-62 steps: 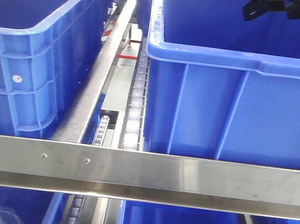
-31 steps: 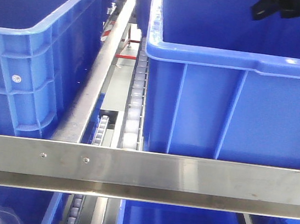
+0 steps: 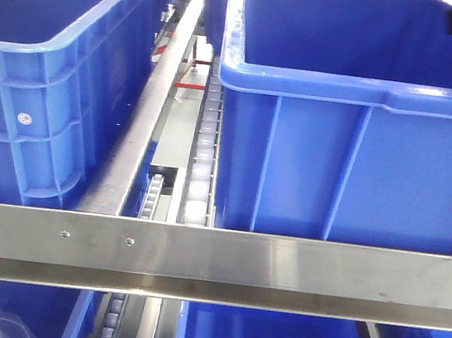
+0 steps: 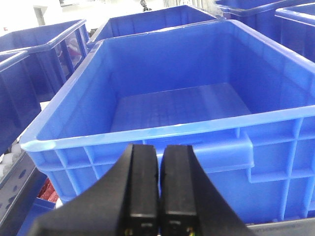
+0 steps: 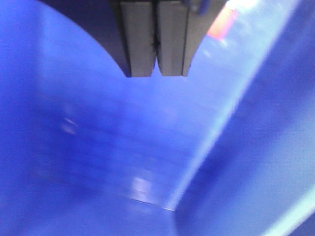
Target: Pick red cube and place on left shelf
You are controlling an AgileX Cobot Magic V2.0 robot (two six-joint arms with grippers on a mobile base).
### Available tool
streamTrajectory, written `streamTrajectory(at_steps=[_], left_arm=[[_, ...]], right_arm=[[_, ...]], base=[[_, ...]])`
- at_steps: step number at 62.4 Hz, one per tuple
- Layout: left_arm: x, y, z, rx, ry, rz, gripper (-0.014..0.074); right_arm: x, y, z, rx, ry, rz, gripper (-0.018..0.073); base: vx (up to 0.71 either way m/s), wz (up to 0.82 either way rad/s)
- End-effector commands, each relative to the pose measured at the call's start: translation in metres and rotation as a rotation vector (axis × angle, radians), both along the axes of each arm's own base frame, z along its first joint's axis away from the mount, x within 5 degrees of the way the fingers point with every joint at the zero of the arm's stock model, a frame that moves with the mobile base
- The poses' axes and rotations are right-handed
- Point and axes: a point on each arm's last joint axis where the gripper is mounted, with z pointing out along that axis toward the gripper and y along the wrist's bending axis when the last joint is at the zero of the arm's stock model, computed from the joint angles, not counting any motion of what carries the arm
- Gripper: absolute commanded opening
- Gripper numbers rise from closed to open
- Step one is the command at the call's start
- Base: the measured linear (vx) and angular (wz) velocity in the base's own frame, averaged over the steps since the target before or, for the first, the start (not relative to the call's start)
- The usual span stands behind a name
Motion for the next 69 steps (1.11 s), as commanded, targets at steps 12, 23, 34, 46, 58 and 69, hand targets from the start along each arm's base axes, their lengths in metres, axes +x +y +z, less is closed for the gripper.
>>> streamTrajectory(at_steps=[12,23,34,46,58,69], left_arm=[[0.0,0.0,0.001,-0.005,-0.071,0.0,0.0106],[0.0,0.0,0.001,-0.005,-0.071,0.0,0.0106],[0.0,0.0,0.001,-0.005,-0.071,0.0,0.0106],[0.0,0.0,0.001,-0.005,-0.071,0.0,0.0106],[0.0,0.0,0.001,-0.005,-0.071,0.0,0.0106],[0.0,0.0,0.001,-0.005,-0.071,0.0,0.0106]], right_arm=[[-0.038,-0.016,0.018,0.033,-0.182,-0.047,0.0057],[-0.059,-0.02,0.008,0.032,-0.177,-0.044,0.0057],[-0.076,-0.022,-0.004,0.027,-0.133,-0.031,0.0057],[-0.094,-0.026,-0.016,0.029,-0.144,-0.037,0.0057],[-0.112,-0.04,-0.03,0.026,-0.161,-0.109,0.0057],[-0.128,-0.047,-0.031,0.031,-0.219,-0.155,0.0057]], base=[[0.0,0.0],[0.0,0.0],[0.0,0.0],[0.0,0.0],[0.0,0.0],[0.0,0.0]])
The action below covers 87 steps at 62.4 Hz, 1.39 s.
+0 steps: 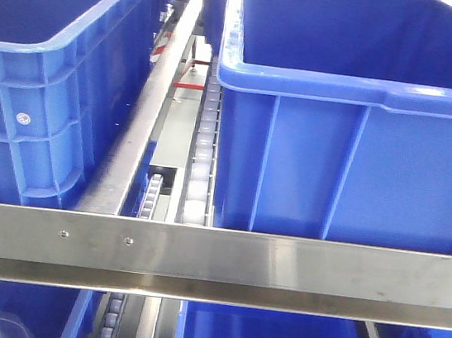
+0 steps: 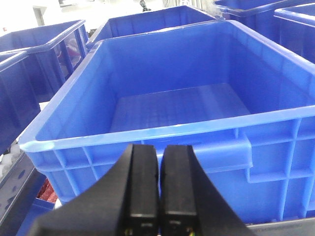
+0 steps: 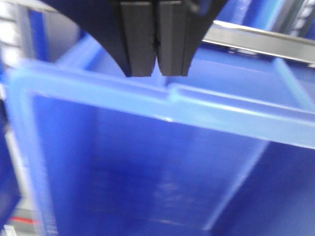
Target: Pick red cube and place on left shelf
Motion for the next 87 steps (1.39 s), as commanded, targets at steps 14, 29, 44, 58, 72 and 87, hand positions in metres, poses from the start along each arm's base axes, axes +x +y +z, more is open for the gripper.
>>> streamTrajectory(at_steps=[14,29,44,58,72,87], left_arm=[[0.0,0.0,0.001,-0.005,-0.071,0.0,0.0106],[0.0,0.0,0.001,-0.005,-0.071,0.0,0.0106],[0.0,0.0,0.001,-0.005,-0.071,0.0,0.0106],[0.0,0.0,0.001,-0.005,-0.071,0.0,0.0106],[0.0,0.0,0.001,-0.005,-0.071,0.0,0.0106],[0.0,0.0,0.001,-0.005,-0.071,0.0,0.0106]], right_arm=[[-0.013,-0.004,0.022,0.013,-0.179,-0.034,0.0057],[-0.012,-0.004,0.022,0.013,-0.177,-0.033,0.0057],[-0.012,-0.004,0.022,0.013,-0.177,-0.033,0.0057],[-0.014,-0.005,0.023,0.014,-0.187,-0.034,0.0057],[-0.021,-0.005,0.027,0.017,-0.228,-0.033,0.0057],[-0.037,-0.009,0.027,0.021,-0.317,-0.066,0.0057]], base=[[0.0,0.0],[0.0,0.0],[0.0,0.0],[0.0,0.0],[0.0,0.0],[0.0,0.0]])
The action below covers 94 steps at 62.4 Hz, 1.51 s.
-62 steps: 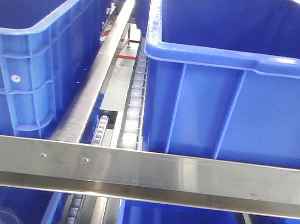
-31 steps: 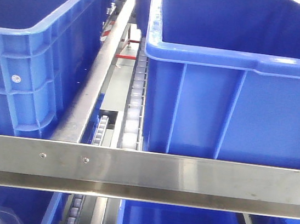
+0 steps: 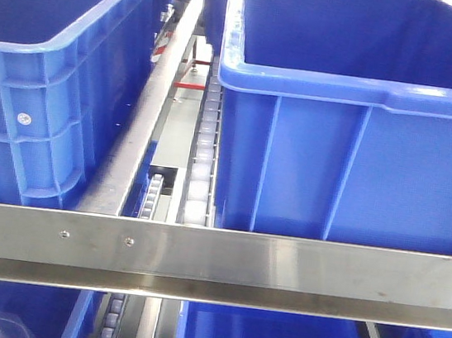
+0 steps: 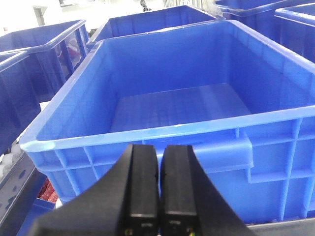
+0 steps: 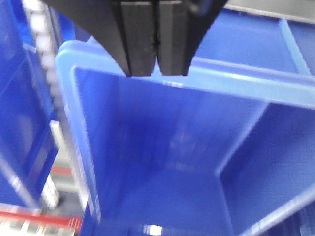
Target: Pick red cube and place on left shelf
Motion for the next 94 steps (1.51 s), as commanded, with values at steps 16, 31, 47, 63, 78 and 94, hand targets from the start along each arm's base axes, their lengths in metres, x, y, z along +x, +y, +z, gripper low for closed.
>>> streamTrajectory(at_steps=[16,31,47,63,78,94], left_arm=[[0.0,0.0,0.001,-0.005,-0.071,0.0,0.0106],[0.0,0.0,0.001,-0.005,-0.071,0.0,0.0106],[0.0,0.0,0.001,-0.005,-0.071,0.0,0.0106],[0.0,0.0,0.001,-0.005,-0.071,0.0,0.0106],[0.0,0.0,0.001,-0.005,-0.071,0.0,0.0106],[0.0,0.0,0.001,-0.005,-0.071,0.0,0.0106]], right_arm=[[-0.024,-0.009,-0.017,0.021,-0.191,-0.112,0.0057],[-0.033,-0.009,-0.044,0.026,-0.217,-0.113,0.0057],[-0.034,-0.009,-0.056,0.062,-0.211,-0.114,0.0057],[-0.034,-0.009,-0.056,0.062,-0.209,-0.114,0.0057],[-0.034,-0.009,-0.057,0.061,-0.206,-0.113,0.0057],[-0.034,-0.009,-0.057,0.035,-0.2,-0.108,0.0057]], base=[[0.0,0.0],[0.0,0.0],[0.0,0.0],[0.0,0.0],[0.0,0.0],[0.0,0.0]])
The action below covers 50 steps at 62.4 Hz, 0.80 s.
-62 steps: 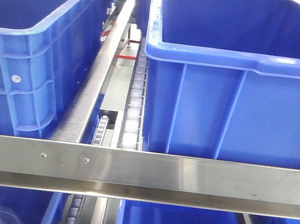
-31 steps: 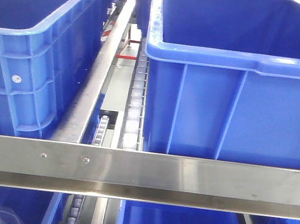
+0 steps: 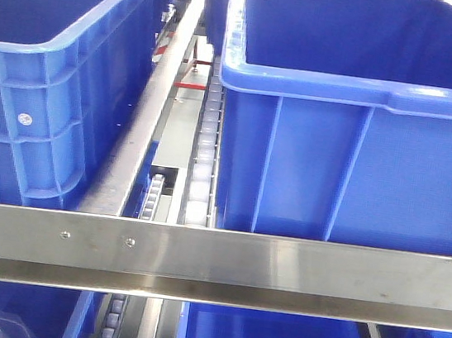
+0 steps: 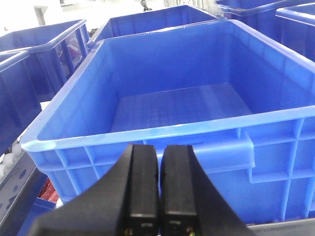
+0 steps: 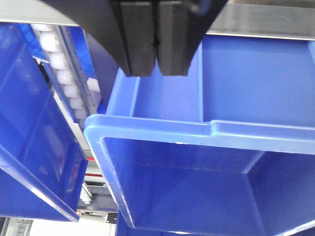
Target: Pick red cube and place on left shelf
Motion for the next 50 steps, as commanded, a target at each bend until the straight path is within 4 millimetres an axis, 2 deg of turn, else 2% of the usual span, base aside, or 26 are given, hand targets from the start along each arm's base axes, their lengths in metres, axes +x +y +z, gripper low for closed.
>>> streamTrajectory(at_steps=[1,50], left_arm=[[0.0001,0.0,0.0009,-0.005,-0.071,0.0,0.0106],[0.0001,0.0,0.0009,-0.005,-0.071,0.0,0.0106]], right_arm=[[-0.0031,-0.0013,0.016,-0.028,-0.118,-0.02,0.0057],[-0.0031,-0.0012,0.0156,-0.021,-0.114,-0.018,0.0057]], base=[[0.0,0.0],[0.0,0.0]])
